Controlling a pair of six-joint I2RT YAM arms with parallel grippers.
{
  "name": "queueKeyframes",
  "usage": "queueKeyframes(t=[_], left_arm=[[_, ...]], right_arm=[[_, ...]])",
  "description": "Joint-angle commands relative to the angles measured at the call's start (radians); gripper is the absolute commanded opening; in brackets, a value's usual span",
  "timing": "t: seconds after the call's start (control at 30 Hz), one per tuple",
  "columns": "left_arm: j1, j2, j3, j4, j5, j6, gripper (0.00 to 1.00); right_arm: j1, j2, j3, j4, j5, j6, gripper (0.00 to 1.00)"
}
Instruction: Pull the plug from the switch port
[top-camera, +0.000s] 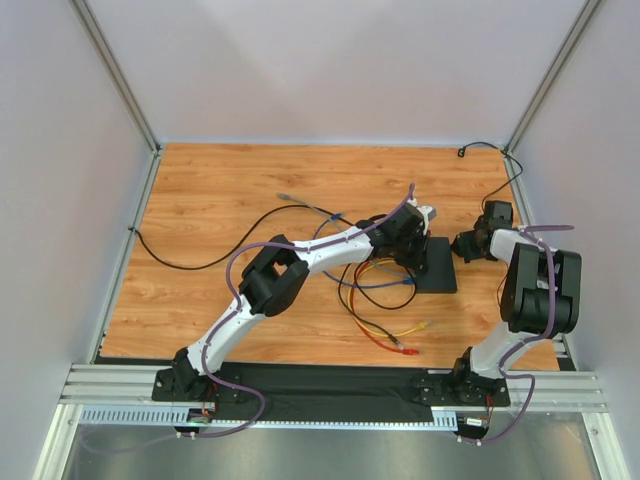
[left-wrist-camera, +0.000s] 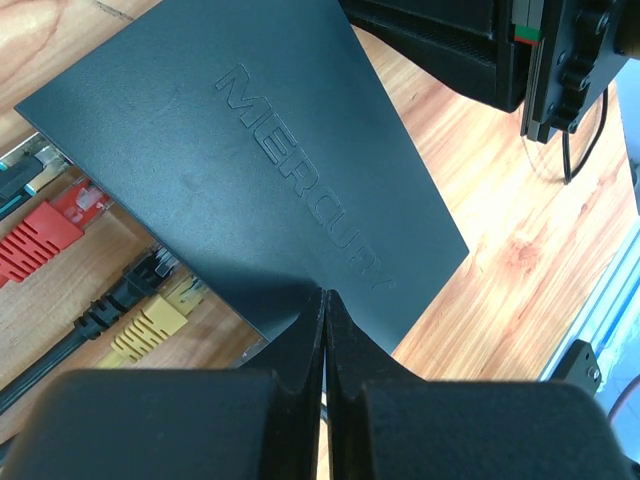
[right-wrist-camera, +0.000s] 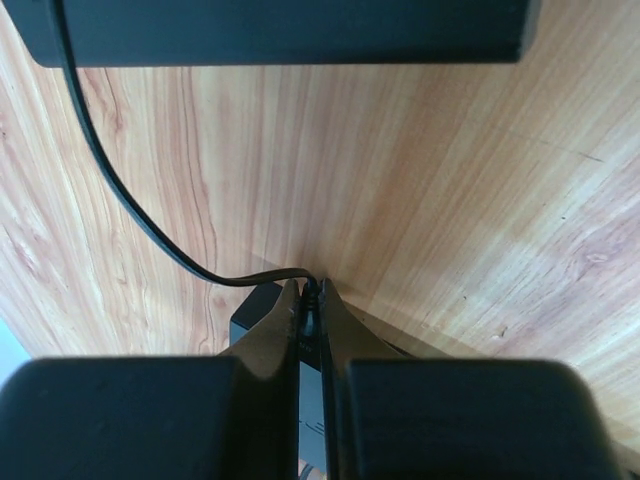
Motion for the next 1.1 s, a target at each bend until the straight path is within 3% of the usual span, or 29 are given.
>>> queueKeyframes(t=[0.0,0.27,0.37,0.5,0.67,0.87,1.07], left_arm=[[-0.002,0.07,-0.039,-0.176,-0.059,0.022,0.0],[0.024,-0.027,-0.103,-0.059,0.016,0.106,0.0],[0.059,-0.048,-0.061,-0.035,0.084,0.15,0.14],[0.084,0.022,0.113,-0.144,0.151,0.265,0.31],[0.093,0.061,0.151,-0.13,0.173,0.276,0.38],[0.093,0.088,0.179,-0.127,0.133,0.289,0.36],[0.093,0.116,0.185,-0.102,0.106,0.249,0.27]], right_arm=[[-0.009,0.018,0.01,0.027,0.087,0.068,0.0],[-0.003,0.054,0.039,0.071,-0.013,-0.058,0.0],[-0.005,0.053,0.014,0.151,-0.125,-0.142,0.0],[-0.009,0.064,0.006,0.237,-0.236,-0.216,0.0],[-0.009,0.099,0.039,0.252,-0.38,-0.253,0.0],[-0.009,0.055,-0.008,0.251,-0.385,-0.288,0.0],[-0.009,0.054,-0.039,0.284,-0.427,-0.282,0.0]])
